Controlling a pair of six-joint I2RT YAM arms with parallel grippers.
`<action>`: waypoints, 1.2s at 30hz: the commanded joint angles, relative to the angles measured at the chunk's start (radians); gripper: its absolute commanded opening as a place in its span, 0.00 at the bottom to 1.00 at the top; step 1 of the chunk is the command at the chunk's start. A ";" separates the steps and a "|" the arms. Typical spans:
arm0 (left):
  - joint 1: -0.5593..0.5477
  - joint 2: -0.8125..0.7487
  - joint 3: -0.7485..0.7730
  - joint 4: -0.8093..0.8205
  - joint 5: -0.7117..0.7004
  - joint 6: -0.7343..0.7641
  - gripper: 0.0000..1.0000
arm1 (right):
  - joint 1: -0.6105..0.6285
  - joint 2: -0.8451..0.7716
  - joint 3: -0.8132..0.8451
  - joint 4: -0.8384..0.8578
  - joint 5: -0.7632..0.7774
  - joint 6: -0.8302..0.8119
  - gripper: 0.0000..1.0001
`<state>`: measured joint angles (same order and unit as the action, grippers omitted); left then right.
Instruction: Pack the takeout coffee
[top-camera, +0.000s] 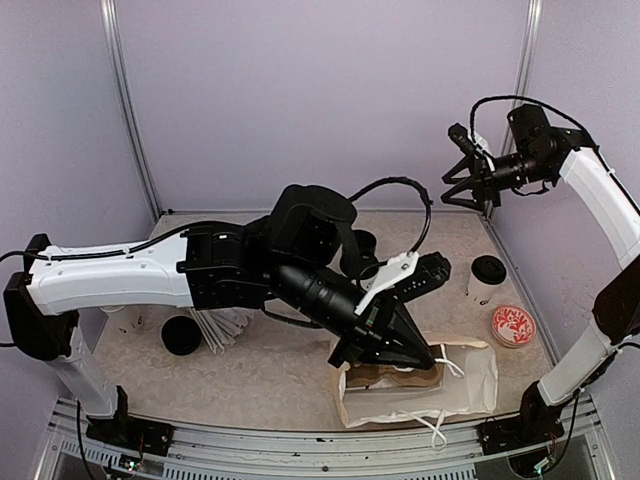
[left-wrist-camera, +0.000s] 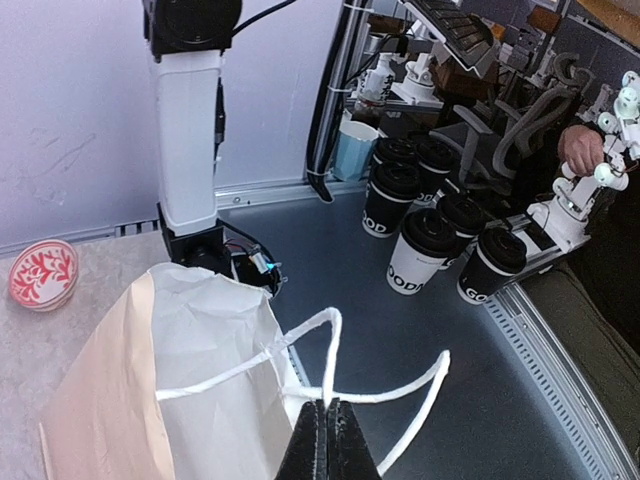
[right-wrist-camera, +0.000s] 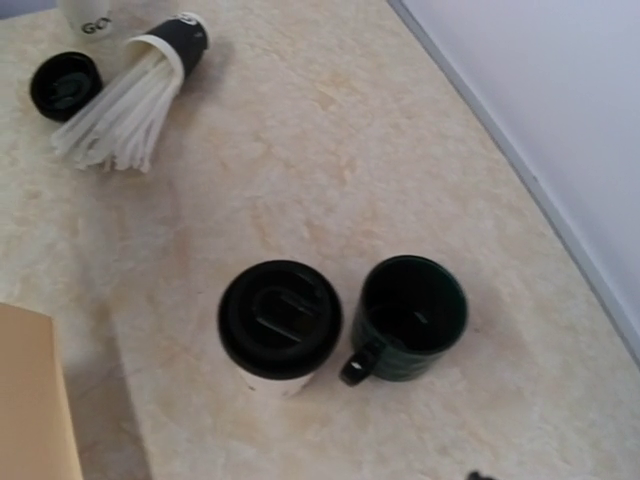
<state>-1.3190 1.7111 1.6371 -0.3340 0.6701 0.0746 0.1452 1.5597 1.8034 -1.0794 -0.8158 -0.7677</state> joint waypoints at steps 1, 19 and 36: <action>-0.045 -0.010 -0.055 0.068 -0.028 -0.052 0.00 | -0.007 0.008 -0.041 -0.036 -0.068 -0.013 0.61; -0.006 -0.020 0.078 0.078 -0.343 -0.062 0.00 | 0.001 -0.113 -0.077 -0.028 -0.062 0.018 0.61; 0.340 0.213 0.297 0.061 -0.380 -0.164 0.20 | 0.001 -0.158 -0.132 0.047 0.025 0.047 0.66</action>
<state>-0.9798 1.9190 1.9083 -0.2832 0.2726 -0.0738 0.1455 1.4239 1.6817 -1.0405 -0.7956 -0.7158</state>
